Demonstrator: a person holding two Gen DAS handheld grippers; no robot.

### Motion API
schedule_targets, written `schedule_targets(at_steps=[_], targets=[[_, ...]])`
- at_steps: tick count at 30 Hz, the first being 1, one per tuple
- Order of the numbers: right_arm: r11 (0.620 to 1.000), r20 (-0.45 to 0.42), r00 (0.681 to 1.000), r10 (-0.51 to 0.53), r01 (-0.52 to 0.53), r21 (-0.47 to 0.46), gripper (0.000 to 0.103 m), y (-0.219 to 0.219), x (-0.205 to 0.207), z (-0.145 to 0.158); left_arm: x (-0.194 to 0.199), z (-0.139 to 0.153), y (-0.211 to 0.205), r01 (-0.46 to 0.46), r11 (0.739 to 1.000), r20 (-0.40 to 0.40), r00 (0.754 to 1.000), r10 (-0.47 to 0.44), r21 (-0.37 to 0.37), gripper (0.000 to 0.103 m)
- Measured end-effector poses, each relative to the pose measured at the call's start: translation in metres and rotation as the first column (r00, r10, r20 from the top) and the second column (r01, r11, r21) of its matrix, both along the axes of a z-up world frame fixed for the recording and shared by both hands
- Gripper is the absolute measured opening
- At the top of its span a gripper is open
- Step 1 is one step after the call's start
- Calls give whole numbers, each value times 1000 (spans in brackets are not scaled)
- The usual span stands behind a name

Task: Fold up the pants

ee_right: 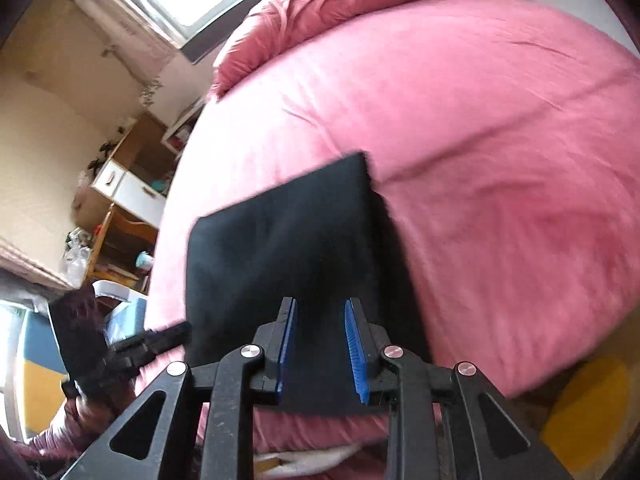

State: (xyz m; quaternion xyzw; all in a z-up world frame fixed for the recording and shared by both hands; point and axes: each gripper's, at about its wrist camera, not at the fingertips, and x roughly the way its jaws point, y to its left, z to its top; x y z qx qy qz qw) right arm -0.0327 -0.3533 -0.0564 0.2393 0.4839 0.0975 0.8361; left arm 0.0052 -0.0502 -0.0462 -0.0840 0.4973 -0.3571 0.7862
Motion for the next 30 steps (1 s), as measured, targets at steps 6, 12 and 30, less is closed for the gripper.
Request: schedule_targets(at_steps=[6, 12, 30], targets=[[998, -58, 998, 2, -6, -70, 44, 29, 52, -28, -14, -14, -34, 159, 982, 6, 987, -160, 100, 30], [965, -120, 992, -27, -5, -263, 33, 30, 67, -68, -13, -31, -50, 171, 976, -10, 985, -171, 139, 30], [987, -15, 998, -63, 60, -147, 77, 3, 34, -48, 7, 31, 7, -169, 965, 175, 975, 134, 202, 57]])
